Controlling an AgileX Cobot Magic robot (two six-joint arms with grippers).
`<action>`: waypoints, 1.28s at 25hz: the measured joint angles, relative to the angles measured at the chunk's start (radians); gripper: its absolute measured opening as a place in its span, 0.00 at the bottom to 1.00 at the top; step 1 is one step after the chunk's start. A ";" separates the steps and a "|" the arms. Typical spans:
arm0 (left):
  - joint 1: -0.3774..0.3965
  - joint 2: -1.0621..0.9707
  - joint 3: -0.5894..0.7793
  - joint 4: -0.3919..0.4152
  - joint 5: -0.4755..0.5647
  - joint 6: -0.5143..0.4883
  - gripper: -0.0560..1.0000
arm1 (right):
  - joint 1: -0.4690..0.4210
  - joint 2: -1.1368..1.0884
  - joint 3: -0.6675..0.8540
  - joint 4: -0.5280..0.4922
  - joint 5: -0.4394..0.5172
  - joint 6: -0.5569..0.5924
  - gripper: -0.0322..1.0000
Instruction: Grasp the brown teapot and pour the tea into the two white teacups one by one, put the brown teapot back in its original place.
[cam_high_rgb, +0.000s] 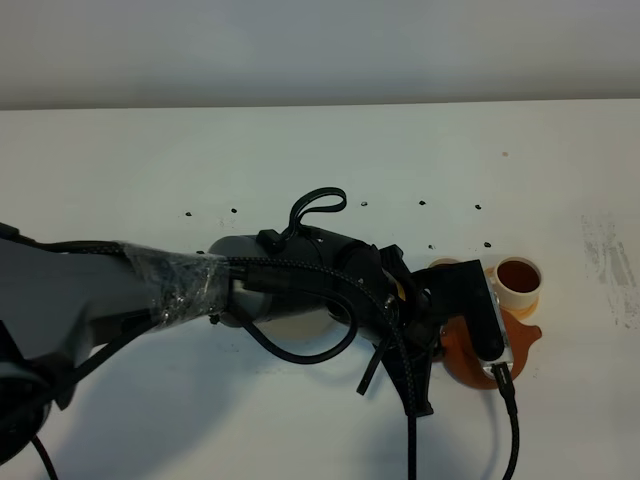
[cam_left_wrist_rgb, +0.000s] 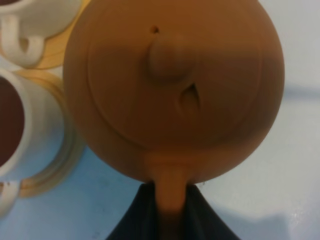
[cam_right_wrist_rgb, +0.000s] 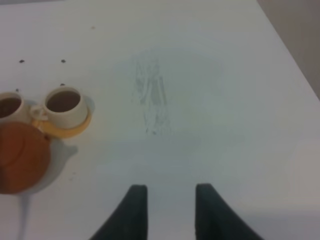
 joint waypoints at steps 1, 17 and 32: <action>0.000 0.001 0.000 0.000 0.000 0.000 0.13 | 0.000 0.000 0.000 0.000 0.000 0.000 0.25; 0.023 -0.121 0.000 0.031 0.023 -0.035 0.13 | 0.000 0.000 0.000 0.000 0.000 0.000 0.25; 0.285 -0.331 0.185 0.094 0.024 -0.158 0.13 | 0.000 0.000 0.000 0.000 0.000 0.000 0.25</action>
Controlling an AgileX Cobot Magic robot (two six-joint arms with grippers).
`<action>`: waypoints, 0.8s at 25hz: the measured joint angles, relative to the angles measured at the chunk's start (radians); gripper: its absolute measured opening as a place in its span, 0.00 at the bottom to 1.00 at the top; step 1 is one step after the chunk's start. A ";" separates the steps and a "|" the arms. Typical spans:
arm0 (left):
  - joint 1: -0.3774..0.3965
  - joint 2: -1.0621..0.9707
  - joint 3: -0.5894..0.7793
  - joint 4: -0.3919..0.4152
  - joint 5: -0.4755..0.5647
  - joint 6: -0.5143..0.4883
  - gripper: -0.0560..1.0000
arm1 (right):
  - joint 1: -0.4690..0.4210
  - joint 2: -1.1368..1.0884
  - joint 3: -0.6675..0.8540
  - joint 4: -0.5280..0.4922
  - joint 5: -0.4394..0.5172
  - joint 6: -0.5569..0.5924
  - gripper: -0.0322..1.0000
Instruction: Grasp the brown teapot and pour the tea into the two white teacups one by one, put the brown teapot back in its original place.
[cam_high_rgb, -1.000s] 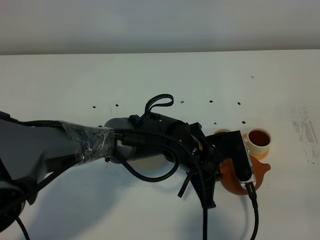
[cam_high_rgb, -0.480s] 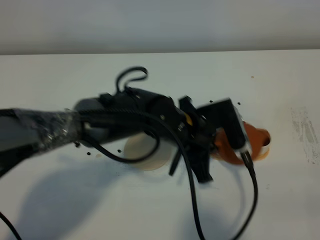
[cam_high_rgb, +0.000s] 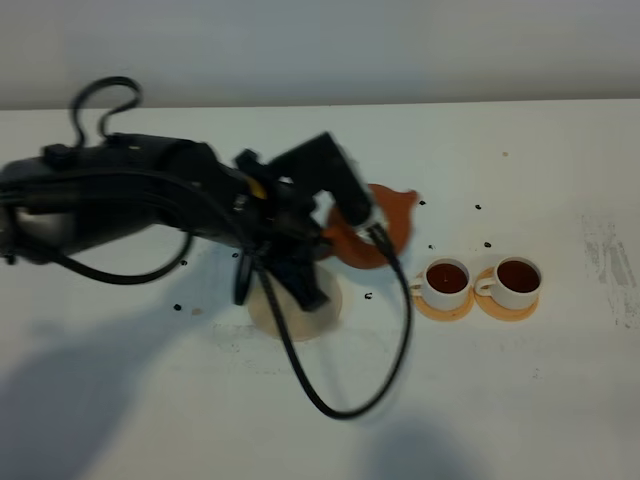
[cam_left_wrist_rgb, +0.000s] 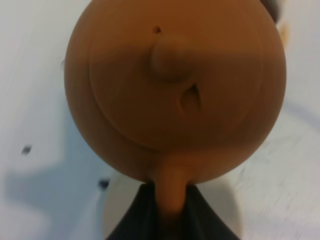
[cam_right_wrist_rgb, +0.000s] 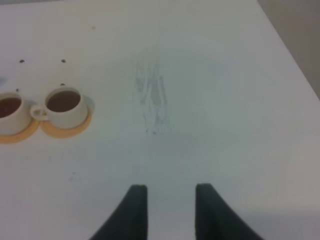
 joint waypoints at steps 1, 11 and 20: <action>0.017 -0.010 0.013 0.003 0.000 -0.015 0.13 | 0.000 0.000 0.000 0.000 0.000 0.000 0.25; 0.077 -0.028 0.105 -0.013 0.039 -0.143 0.13 | 0.000 0.000 0.000 0.000 0.000 0.000 0.25; 0.099 -0.040 0.130 -0.020 0.079 -0.227 0.13 | 0.000 0.000 0.000 0.000 0.000 0.000 0.25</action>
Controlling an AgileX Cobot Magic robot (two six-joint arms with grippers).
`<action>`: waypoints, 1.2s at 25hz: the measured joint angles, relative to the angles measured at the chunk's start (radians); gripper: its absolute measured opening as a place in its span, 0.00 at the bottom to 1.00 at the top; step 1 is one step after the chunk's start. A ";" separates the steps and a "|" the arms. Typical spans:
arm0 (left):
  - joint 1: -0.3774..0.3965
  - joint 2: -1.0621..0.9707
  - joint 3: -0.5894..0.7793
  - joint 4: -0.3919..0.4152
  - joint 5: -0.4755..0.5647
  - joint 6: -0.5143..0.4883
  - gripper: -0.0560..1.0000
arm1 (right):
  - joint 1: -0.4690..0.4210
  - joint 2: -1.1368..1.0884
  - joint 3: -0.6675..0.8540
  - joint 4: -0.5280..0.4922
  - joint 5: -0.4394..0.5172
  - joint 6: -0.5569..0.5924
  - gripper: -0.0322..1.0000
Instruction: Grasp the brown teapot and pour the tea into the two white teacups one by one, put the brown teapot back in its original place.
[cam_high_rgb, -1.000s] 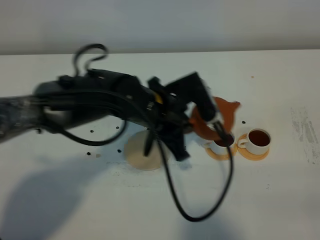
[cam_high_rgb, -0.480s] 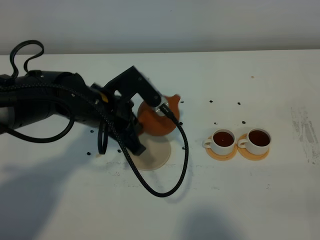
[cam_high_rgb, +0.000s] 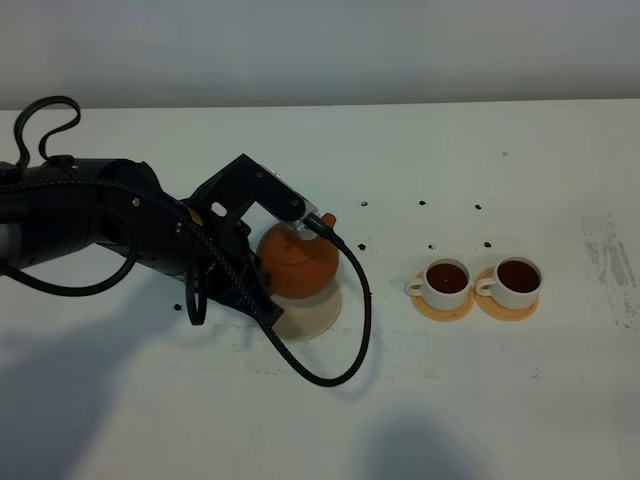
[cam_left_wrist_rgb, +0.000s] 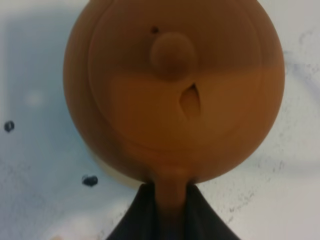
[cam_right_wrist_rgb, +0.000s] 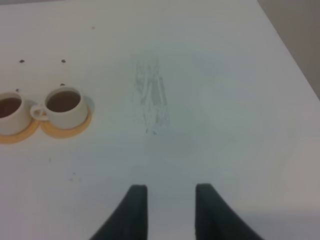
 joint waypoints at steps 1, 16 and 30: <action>0.006 -0.005 0.005 0.000 0.004 -0.004 0.13 | 0.000 0.000 0.000 0.000 0.000 0.000 0.25; 0.032 -0.029 0.069 0.005 -0.026 -0.004 0.13 | 0.000 0.000 0.000 0.000 0.000 0.000 0.25; 0.032 0.047 0.069 0.000 -0.052 0.022 0.13 | 0.000 0.000 0.000 0.000 0.000 0.000 0.25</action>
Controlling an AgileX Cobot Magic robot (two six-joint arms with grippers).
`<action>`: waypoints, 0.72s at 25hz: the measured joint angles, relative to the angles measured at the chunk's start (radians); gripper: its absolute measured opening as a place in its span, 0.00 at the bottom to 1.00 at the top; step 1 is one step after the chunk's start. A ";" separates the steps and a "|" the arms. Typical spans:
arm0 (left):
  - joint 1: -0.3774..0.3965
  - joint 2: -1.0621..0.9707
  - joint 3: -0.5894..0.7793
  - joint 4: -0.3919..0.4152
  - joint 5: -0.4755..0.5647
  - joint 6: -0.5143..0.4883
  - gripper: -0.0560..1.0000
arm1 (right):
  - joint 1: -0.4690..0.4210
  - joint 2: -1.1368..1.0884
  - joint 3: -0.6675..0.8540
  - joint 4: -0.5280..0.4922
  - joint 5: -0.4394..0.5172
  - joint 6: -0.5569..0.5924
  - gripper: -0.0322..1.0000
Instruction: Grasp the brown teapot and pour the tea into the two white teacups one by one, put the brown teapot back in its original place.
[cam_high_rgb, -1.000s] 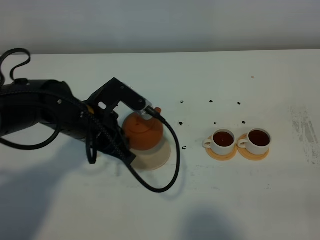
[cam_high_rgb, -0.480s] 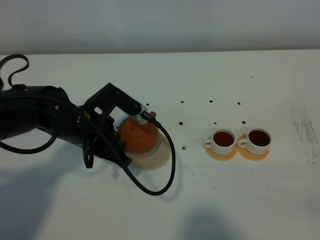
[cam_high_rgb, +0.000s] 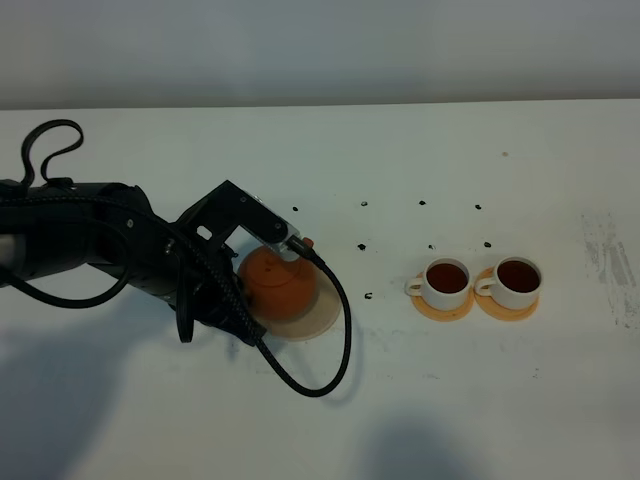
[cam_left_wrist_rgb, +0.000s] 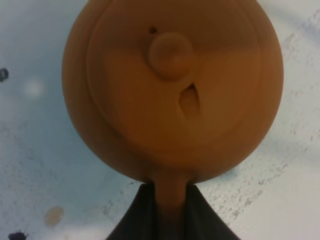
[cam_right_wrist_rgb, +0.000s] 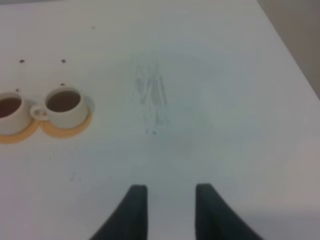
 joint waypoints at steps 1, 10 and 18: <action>0.000 0.006 0.000 0.000 0.000 0.001 0.13 | 0.000 0.000 0.000 0.000 0.000 0.000 0.25; -0.006 0.020 0.000 0.000 0.000 0.015 0.13 | 0.000 0.000 0.000 0.000 0.000 0.000 0.25; -0.006 0.021 0.000 0.003 -0.005 0.021 0.13 | 0.000 0.000 0.000 0.000 0.000 0.000 0.25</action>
